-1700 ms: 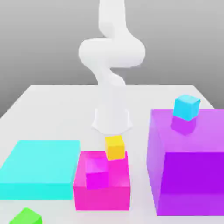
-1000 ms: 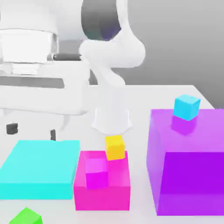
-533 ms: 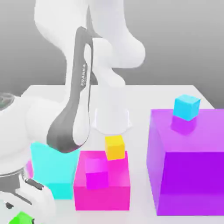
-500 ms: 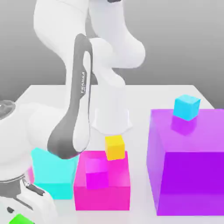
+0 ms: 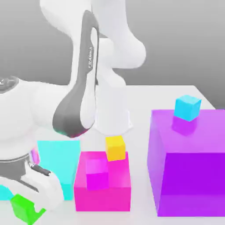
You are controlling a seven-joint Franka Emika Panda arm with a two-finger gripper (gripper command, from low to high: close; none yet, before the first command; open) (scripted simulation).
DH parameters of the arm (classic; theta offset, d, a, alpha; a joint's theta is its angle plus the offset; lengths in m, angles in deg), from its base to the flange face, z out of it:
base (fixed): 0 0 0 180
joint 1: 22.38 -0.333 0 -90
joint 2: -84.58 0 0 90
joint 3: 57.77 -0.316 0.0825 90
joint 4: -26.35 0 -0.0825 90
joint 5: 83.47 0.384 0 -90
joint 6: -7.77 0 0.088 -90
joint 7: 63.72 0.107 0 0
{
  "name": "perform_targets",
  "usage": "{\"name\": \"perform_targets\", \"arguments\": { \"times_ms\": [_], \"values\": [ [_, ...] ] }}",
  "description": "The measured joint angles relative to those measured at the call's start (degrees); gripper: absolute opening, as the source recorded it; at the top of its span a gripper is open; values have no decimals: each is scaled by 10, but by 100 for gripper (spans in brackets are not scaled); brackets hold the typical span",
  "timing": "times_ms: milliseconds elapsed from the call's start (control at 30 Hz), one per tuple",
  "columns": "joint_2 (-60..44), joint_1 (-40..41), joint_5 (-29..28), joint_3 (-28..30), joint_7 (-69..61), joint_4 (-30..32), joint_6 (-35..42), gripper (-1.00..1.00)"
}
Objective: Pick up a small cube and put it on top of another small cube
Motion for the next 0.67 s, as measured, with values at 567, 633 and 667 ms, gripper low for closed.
{"name": "perform_targets", "arguments": {
  "times_ms": [567, 633, 667],
  "values": [
    [204, -67, -71, -56, 129, 179, 20, 100],
    [204, -67, -71, -56, 128, 179, 20, 100],
    [204, -67, -71, -56, 128, 179, 20, 100]
  ]
}}
